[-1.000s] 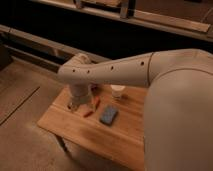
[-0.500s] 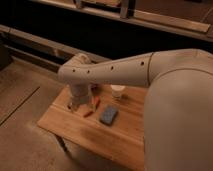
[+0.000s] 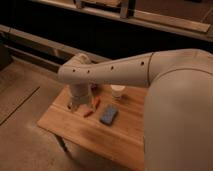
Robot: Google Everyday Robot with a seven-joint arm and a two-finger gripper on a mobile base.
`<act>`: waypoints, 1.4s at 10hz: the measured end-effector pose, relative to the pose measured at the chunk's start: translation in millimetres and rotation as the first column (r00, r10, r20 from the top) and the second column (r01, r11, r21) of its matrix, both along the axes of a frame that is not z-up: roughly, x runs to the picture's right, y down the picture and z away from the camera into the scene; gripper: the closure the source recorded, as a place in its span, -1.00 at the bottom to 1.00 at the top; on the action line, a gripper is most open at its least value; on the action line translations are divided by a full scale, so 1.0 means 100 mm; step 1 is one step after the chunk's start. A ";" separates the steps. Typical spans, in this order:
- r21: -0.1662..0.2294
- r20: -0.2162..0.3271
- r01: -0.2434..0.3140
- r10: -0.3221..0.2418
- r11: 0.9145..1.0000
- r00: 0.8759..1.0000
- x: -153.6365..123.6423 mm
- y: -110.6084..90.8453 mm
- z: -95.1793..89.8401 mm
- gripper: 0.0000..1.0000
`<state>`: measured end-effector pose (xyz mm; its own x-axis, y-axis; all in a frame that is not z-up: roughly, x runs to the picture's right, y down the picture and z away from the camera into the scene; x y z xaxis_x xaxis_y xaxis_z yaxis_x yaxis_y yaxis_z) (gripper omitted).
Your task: Push the eraser across the table
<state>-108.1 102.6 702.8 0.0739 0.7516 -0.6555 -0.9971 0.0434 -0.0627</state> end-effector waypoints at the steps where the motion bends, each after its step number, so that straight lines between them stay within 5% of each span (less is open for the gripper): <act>1: 0.000 0.000 0.000 0.000 1.000 1.000 0.00 0.00 0.00 -0.30; 8: 0.002 -0.003 -0.010 0.010 1.000 1.000 -0.01 -0.03 0.01 -0.30; 11: 0.051 -0.085 -0.080 0.084 0.995 0.993 0.01 -0.45 0.24 -0.30; 14: 0.033 -0.191 -0.075 0.080 0.997 0.978 0.26 -0.52 0.47 -0.30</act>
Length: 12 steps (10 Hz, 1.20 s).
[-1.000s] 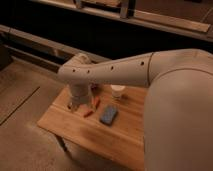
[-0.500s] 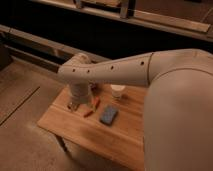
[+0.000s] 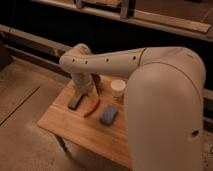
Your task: Push the eraser across the table
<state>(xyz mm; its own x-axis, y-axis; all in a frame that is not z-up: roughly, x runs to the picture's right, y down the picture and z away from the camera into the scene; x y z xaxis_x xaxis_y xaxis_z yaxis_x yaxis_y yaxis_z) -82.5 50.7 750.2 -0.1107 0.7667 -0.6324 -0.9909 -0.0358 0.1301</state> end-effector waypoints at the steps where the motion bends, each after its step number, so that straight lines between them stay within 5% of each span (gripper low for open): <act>1: -0.023 -0.034 -0.003 0.003 1.000 0.999 0.10 0.06 0.08 -0.30; 5: -0.119 -0.130 -0.035 0.019 0.992 0.991 0.31 0.31 0.41 -0.30; 12: -0.166 -0.079 0.017 -0.030 0.986 0.996 -0.10 0.30 0.85 -0.30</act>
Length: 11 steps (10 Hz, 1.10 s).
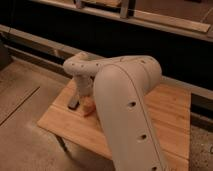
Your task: Push the eraser across the table
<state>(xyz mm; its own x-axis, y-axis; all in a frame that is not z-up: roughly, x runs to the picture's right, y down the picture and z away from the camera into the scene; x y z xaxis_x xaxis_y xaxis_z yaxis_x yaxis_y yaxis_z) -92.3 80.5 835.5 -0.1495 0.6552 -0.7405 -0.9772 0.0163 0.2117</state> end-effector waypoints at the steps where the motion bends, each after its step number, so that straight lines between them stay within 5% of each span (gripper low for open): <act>1: -0.004 0.005 0.003 -0.003 1.000 1.000 -0.03 -0.01 0.04 -0.30; 11: -0.005 0.099 0.088 -0.087 0.996 0.991 -0.60 -0.14 0.28 -0.30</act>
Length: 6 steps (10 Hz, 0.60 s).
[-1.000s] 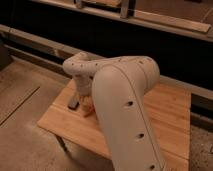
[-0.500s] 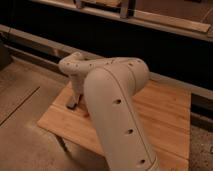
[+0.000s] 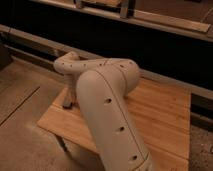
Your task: Push the eraser across the table
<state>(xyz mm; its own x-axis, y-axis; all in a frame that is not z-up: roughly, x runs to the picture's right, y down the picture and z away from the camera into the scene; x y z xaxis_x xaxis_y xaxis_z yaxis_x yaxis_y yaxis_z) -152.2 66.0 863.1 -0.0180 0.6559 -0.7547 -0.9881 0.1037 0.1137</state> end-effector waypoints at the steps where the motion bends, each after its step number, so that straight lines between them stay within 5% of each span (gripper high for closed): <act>1: 0.003 0.009 0.008 -0.008 1.000 1.000 -0.06 -0.02 0.00 -0.30; 6: 0.014 0.081 0.034 -0.035 0.999 0.996 -0.53 -0.10 -0.07 -0.30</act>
<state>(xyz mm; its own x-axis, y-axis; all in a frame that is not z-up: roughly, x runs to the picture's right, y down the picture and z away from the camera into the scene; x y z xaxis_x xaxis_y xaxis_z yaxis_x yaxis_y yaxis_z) -205.0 56.2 856.4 0.0657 0.6643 -0.7446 -0.9900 0.1370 0.0348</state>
